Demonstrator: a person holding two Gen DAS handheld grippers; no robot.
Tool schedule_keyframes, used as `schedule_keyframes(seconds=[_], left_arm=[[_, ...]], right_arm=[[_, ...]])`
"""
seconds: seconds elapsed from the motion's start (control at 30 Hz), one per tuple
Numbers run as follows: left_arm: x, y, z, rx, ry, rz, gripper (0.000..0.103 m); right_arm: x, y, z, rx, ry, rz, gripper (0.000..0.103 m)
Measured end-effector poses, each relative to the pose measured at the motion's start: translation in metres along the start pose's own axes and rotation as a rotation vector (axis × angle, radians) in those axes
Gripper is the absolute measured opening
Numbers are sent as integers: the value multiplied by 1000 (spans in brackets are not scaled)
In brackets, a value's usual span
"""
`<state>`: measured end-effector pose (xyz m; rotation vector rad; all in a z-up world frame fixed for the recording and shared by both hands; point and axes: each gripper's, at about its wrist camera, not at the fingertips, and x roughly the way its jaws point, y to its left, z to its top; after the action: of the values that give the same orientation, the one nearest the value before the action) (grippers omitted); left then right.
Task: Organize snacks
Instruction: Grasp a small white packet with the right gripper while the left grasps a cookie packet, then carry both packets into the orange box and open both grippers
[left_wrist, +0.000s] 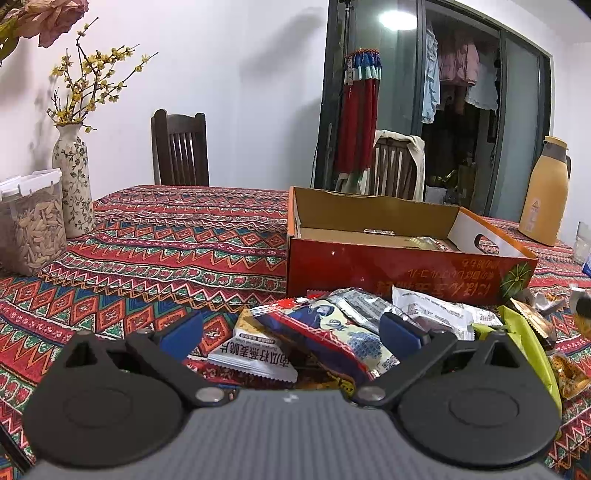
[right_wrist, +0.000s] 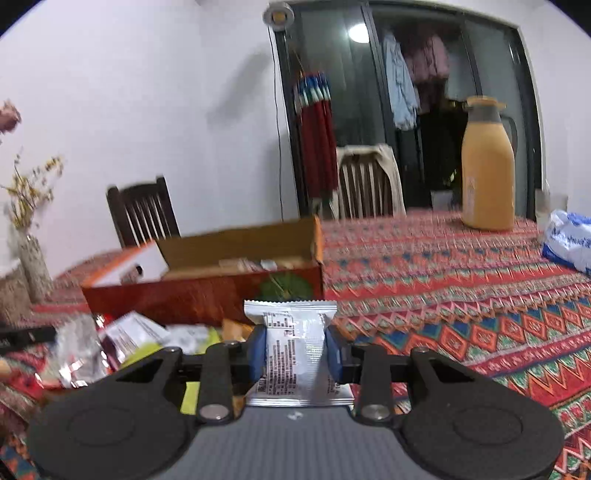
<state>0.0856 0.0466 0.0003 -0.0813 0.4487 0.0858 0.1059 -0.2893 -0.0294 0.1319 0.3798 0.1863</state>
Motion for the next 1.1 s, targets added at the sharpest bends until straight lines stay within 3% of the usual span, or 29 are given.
schedule_keyframes(seconds=[0.27, 0.4, 0.73, 0.87, 0.93, 1.03, 1.1], left_arm=[[-1, 11, 8, -20, 54, 11, 103], [0, 24, 12, 14, 87, 51, 103], [33, 29, 7, 96, 239, 85, 103], [44, 25, 11, 93, 265, 58, 93], [50, 25, 14, 85, 275, 54, 83], [57, 28, 18, 54, 292, 23, 66], [60, 29, 19, 46, 301, 0, 47]], right_arm=[[7, 6, -9, -14, 11, -17, 33], [7, 2, -9, 7, 15, -7, 33], [7, -2, -8, 21, 7, 1, 33], [6, -2, -8, 25, 1, 3, 33], [5, -2, -8, 27, -1, 5, 33], [4, -2, -9, 27, -4, 8, 34], [4, -1, -9, 26, -4, 10, 34]])
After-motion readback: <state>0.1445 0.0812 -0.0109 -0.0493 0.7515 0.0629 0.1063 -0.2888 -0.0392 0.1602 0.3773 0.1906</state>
